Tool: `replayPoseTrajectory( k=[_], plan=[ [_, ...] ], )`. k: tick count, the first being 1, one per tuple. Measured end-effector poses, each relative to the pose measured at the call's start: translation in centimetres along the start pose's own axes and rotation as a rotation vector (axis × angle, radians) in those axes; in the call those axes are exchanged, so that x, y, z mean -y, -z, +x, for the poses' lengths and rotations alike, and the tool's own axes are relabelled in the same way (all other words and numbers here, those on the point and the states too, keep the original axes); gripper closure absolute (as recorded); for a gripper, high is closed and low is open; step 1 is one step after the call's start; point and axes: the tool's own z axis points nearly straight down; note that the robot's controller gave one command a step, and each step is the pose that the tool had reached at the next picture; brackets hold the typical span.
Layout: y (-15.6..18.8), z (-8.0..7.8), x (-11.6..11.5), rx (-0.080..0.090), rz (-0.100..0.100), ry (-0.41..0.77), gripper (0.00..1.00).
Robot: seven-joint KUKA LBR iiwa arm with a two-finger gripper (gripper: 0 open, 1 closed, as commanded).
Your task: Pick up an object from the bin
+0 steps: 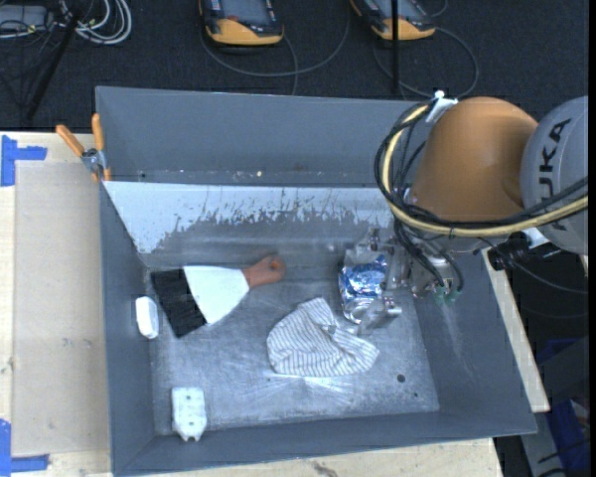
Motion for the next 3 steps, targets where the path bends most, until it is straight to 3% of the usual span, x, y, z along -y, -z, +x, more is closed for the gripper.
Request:
replayPoseTrajectory(
  k=[1,2,3],
  plan=[
    [0.0,0.0,0.0,0.000,0.000,0.000,0.00],
    [-13.0,-1.4,0.0,0.006,-0.001,0.155,1.00],
    [-13.0,-1.4,0.0,0.006,-0.001,0.154,1.00]
  ],
)
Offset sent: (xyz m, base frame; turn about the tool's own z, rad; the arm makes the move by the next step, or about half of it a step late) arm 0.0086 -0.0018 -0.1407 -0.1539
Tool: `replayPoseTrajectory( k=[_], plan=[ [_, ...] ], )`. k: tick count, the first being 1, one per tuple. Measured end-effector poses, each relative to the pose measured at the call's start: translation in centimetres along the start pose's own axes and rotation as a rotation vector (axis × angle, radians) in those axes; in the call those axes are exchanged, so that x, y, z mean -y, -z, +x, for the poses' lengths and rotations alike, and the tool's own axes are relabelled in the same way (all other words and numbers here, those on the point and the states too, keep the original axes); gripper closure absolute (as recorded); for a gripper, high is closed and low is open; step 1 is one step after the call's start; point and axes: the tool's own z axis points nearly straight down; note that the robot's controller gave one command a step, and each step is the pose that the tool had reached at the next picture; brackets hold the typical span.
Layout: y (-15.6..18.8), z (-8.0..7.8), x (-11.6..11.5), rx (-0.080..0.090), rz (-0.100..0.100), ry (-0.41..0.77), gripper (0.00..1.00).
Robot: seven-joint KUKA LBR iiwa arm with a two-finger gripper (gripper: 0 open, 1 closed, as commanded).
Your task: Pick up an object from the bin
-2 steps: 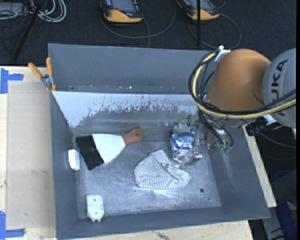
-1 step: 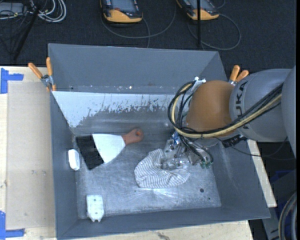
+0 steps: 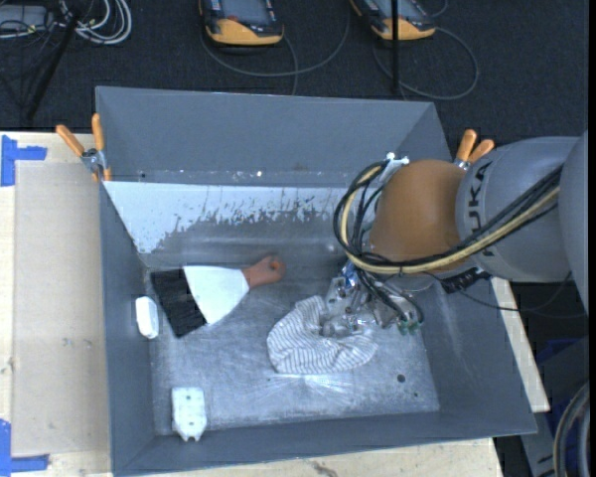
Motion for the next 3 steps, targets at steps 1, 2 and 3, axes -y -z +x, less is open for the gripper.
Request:
replayPoseTrajectory(
  k=[1,2,3],
  plan=[
    [2.4,0.3,0.0,-0.010,0.000,-0.001,1.00],
    [6.1,0.0,0.0,-0.001,0.001,-0.004,1.00],
    [26.3,0.4,-0.3,-0.006,0.001,-0.007,1.00]
  ],
)
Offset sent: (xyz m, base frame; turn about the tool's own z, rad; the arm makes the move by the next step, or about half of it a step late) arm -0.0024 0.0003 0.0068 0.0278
